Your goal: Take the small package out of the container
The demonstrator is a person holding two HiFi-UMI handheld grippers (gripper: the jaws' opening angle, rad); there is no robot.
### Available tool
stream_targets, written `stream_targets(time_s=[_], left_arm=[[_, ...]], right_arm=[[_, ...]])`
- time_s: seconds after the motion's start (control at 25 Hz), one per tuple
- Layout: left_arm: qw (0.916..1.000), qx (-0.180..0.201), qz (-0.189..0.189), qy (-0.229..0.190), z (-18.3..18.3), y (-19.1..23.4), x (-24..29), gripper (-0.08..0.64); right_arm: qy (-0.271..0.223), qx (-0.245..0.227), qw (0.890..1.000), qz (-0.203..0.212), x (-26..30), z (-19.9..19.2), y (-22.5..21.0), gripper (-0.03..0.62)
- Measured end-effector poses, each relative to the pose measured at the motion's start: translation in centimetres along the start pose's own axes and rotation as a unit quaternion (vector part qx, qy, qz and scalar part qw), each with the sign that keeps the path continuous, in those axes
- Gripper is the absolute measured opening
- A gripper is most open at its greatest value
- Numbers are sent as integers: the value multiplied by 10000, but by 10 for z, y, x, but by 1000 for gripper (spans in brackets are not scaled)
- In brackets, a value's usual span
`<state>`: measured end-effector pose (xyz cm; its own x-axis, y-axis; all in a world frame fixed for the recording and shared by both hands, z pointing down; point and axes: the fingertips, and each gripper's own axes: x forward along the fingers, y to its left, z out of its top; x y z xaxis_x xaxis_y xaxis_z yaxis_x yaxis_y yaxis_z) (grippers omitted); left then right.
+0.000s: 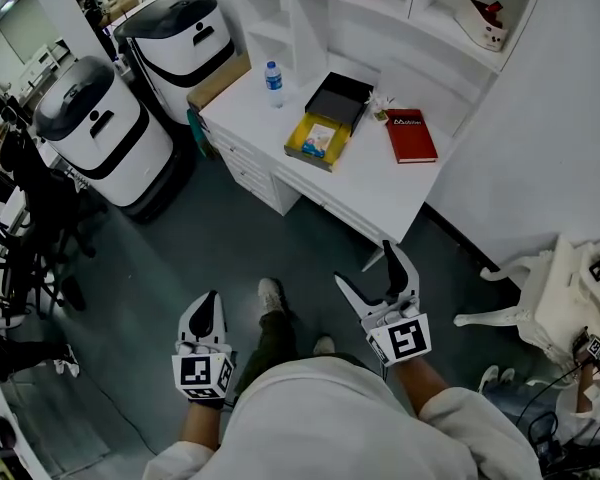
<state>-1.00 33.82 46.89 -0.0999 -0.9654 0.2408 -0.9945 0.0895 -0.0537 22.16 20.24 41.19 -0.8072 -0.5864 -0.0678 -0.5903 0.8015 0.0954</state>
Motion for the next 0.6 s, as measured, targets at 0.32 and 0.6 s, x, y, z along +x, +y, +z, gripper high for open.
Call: stream_targets(time_s=[0.32, 0.6], left_arm=[[9993, -182, -331, -17, -6, 25, 72, 8], [9978, -216, -631, -14, 10, 74, 160, 8]], right_arm=[[169, -156, 9996, -190, 54, -10, -17, 405], [344, -145, 9980, -502, 136, -23, -47, 403]])
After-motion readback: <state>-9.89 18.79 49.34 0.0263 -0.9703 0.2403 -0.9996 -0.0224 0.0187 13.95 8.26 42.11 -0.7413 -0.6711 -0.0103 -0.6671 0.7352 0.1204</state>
